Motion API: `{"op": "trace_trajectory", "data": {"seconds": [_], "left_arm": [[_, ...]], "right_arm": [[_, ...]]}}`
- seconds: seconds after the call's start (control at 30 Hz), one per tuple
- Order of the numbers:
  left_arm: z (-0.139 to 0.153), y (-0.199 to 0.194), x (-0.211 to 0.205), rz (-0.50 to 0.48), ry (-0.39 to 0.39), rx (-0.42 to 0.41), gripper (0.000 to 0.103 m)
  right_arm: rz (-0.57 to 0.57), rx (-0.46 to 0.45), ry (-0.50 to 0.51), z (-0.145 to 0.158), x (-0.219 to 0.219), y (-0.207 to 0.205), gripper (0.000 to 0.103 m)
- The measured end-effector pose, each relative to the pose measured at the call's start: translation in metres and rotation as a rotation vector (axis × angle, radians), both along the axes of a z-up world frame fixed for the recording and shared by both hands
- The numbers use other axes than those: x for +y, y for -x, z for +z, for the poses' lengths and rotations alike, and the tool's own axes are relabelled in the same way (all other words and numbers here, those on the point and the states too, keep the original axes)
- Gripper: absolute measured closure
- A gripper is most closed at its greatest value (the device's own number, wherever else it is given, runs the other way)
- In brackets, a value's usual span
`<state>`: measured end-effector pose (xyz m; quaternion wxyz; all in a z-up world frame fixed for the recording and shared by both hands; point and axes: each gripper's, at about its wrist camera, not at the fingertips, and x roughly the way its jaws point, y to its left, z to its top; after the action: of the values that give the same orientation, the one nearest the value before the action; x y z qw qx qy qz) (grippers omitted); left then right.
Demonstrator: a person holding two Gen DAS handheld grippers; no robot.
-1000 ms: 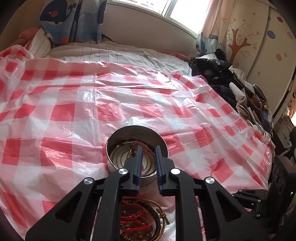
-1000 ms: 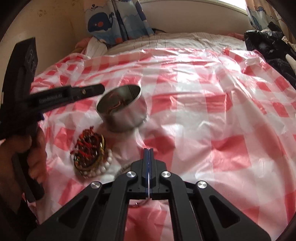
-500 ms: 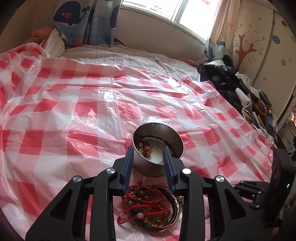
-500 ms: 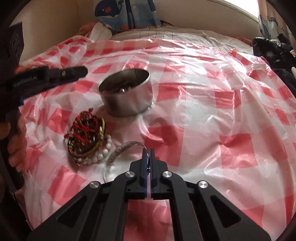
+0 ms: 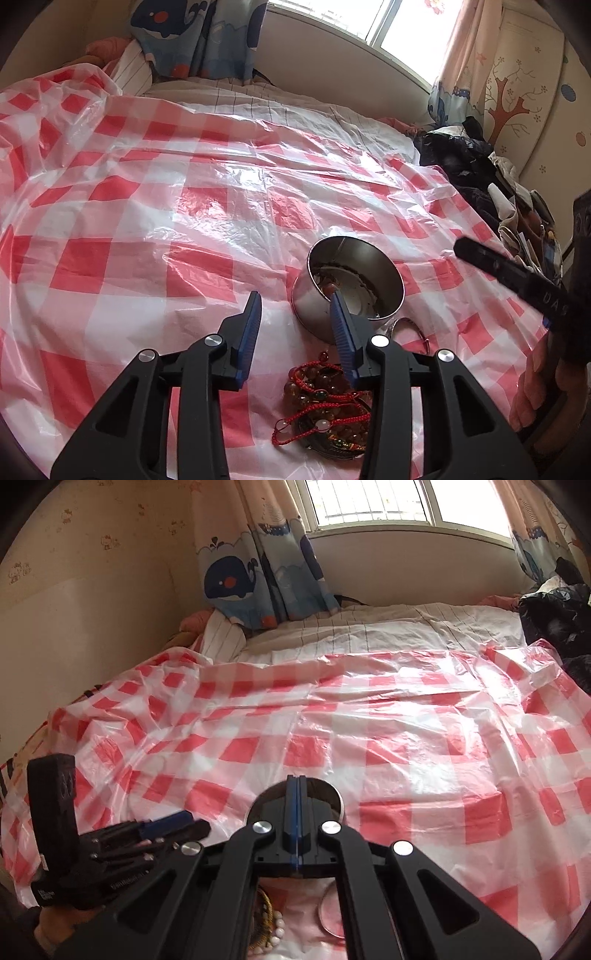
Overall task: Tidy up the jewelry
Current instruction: 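Carry the silver bangle into the tin and open the right tool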
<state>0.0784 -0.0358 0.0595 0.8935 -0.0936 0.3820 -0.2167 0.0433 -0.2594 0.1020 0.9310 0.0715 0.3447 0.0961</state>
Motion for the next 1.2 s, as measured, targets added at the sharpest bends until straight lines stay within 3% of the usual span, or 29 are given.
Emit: {"op": "trace_trajectory", "data": {"seconds": [0.03,0.07,0.1,0.13,0.17,0.3,0.33,0.43,0.6,0.77,0.8,0.83,0.87,0.9,0.97,1.07,1.2], "left_arm": [[0.0,0.001,0.0,0.002,0.005,-0.002,0.065],[0.0,0.001,0.0,0.002,0.007,-0.004,0.065],[0.001,0.002,0.0,0.001,0.007,-0.005,0.064],[0.001,0.002,-0.001,-0.002,0.007,-0.007,0.064],[0.002,0.003,-0.002,-0.004,0.007,-0.007,0.064],[0.004,0.007,-0.009,-0.025,0.004,-0.011,0.063],[0.005,0.008,-0.01,-0.028,0.004,-0.012,0.062],[0.007,0.012,-0.01,-0.035,0.005,-0.017,0.061],[0.005,0.009,-0.003,-0.011,0.008,-0.011,0.061],[0.002,0.007,0.001,-0.003,0.009,-0.004,0.06],[0.002,0.007,0.001,-0.005,0.009,-0.003,0.06],[0.001,0.007,0.001,-0.007,0.009,-0.004,0.06],[0.001,0.007,0.001,-0.009,0.007,-0.005,0.06],[0.001,0.007,0.001,-0.012,0.006,-0.005,0.06],[0.0,0.007,-0.001,-0.016,0.005,-0.006,0.06],[-0.001,0.007,-0.003,-0.019,0.003,-0.006,0.06],[-0.001,0.009,-0.005,-0.021,0.001,-0.004,0.06]], "right_arm": [[-0.015,0.042,0.018,-0.01,-0.005,0.006,0.092],[-0.03,0.075,0.028,-0.021,-0.008,0.013,0.056],[-0.045,0.1,0.052,-0.033,-0.014,0.021,0.043],[-0.045,0.128,0.074,-0.043,-0.017,0.026,0.042],[-0.041,0.161,0.073,-0.053,-0.022,0.029,0.053],[-0.026,0.246,0.105,-0.077,-0.022,0.015,0.07],[-0.014,0.276,0.127,-0.084,-0.018,0.01,0.085],[0.02,0.244,0.201,-0.082,-0.005,0.015,0.103],[0.002,0.108,0.12,-0.04,-0.011,0.027,0.103],[0.006,0.133,0.135,-0.045,-0.013,0.015,0.1],[0.005,0.174,0.141,-0.052,-0.013,0.009,0.09],[0.005,0.188,0.14,-0.057,-0.011,0.007,0.056],[0.011,0.186,0.148,-0.06,-0.009,0.005,0.051],[0.016,0.209,0.168,-0.066,-0.006,0.001,0.053],[0.049,0.283,0.164,-0.085,-0.003,-0.006,0.079],[0.077,0.295,0.214,-0.092,0.003,-0.004,0.098],[0.059,0.187,0.179,-0.063,-0.002,0.012,0.098]]}}
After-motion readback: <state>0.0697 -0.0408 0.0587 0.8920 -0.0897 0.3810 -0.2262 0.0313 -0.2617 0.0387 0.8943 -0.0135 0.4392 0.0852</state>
